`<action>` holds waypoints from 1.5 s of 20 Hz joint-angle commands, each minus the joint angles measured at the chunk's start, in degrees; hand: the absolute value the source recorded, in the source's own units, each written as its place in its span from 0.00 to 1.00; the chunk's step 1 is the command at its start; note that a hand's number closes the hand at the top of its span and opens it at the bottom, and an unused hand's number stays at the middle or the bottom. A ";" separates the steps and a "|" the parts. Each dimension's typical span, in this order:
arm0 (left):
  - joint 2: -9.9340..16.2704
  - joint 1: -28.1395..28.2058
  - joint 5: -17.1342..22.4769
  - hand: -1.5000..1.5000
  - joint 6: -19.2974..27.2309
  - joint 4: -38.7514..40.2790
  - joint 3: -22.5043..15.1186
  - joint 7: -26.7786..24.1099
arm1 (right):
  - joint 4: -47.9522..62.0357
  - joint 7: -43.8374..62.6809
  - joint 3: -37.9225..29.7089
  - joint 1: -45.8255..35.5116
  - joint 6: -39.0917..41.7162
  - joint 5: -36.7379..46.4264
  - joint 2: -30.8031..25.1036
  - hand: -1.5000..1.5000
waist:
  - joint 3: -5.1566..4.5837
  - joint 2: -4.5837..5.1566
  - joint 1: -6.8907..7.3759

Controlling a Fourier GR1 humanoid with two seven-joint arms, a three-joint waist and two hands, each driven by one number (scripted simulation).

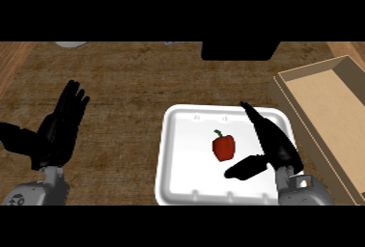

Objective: Pick the bell pepper from the tray and place it in the cardboard box

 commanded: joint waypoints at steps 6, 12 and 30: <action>-1.20 2.38 0.27 0.50 -4.13 1.50 2.49 -2.21 | 5.09 -3.15 -2.24 0.15 0.39 5.66 2.29 0.00 | -0.01 -0.01 -0.02; -1.91 0.86 -1.21 0.50 -4.05 2.64 3.81 -2.72 | 12.36 -6.67 -0.86 -1.28 -2.78 10.05 7.01 0.00 | -0.01 0.02 0.07; -5.23 4.47 -4.96 0.50 -4.43 -3.49 2.83 0.22 | 15.78 -9.56 -4.60 -0.71 -0.90 12.40 9.91 0.00 | 0.00 -0.02 0.05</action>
